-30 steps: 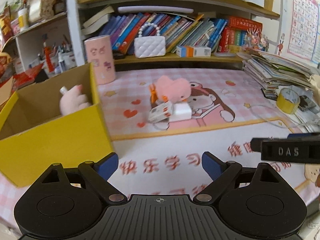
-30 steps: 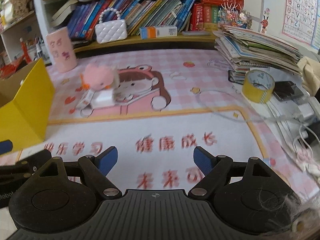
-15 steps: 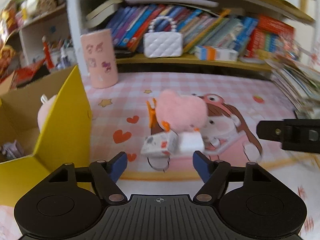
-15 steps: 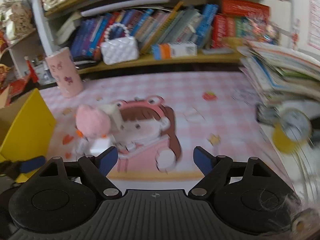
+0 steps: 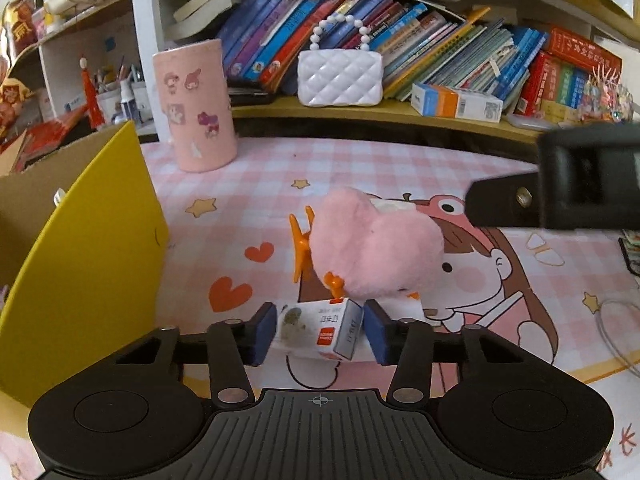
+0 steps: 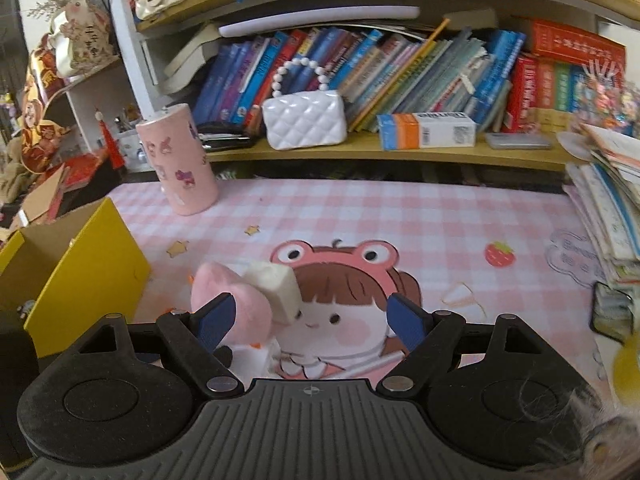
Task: Organize objects
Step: 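Close the left tool on the small white carton while the right tool grasps the pink heart plush, then lift and carry the white carton and the pink heart plush over the yellow box with both tools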
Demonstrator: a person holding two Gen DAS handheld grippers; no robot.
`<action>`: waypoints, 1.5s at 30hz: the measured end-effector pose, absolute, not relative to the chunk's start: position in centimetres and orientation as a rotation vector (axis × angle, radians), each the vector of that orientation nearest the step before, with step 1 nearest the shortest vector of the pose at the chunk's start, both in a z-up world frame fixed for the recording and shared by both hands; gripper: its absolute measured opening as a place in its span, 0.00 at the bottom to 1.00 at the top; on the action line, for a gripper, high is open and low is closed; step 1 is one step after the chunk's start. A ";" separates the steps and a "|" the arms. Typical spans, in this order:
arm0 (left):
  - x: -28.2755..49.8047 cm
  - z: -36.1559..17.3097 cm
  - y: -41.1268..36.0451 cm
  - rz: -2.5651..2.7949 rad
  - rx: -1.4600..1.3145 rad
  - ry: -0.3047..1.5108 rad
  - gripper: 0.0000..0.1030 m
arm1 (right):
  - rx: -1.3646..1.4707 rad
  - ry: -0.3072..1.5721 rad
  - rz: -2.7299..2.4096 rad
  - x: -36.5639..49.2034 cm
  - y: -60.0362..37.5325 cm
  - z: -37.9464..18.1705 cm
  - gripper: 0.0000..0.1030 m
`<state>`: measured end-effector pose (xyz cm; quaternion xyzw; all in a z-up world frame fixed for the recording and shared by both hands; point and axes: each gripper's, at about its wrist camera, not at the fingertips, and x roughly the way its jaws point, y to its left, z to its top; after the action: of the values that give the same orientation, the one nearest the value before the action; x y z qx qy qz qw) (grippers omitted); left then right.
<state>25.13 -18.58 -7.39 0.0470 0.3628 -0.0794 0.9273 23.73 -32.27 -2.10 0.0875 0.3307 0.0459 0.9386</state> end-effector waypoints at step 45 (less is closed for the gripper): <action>13.3 -1.7 -12.1 -0.158 0.080 0.656 0.12 | 0.141 0.740 0.280 16.5 -27.7 -2.0 0.35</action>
<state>13.34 -12.13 -1.67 0.0391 0.3217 -0.0775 0.9429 16.50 -27.65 -2.05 0.0689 0.3603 0.1363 0.9202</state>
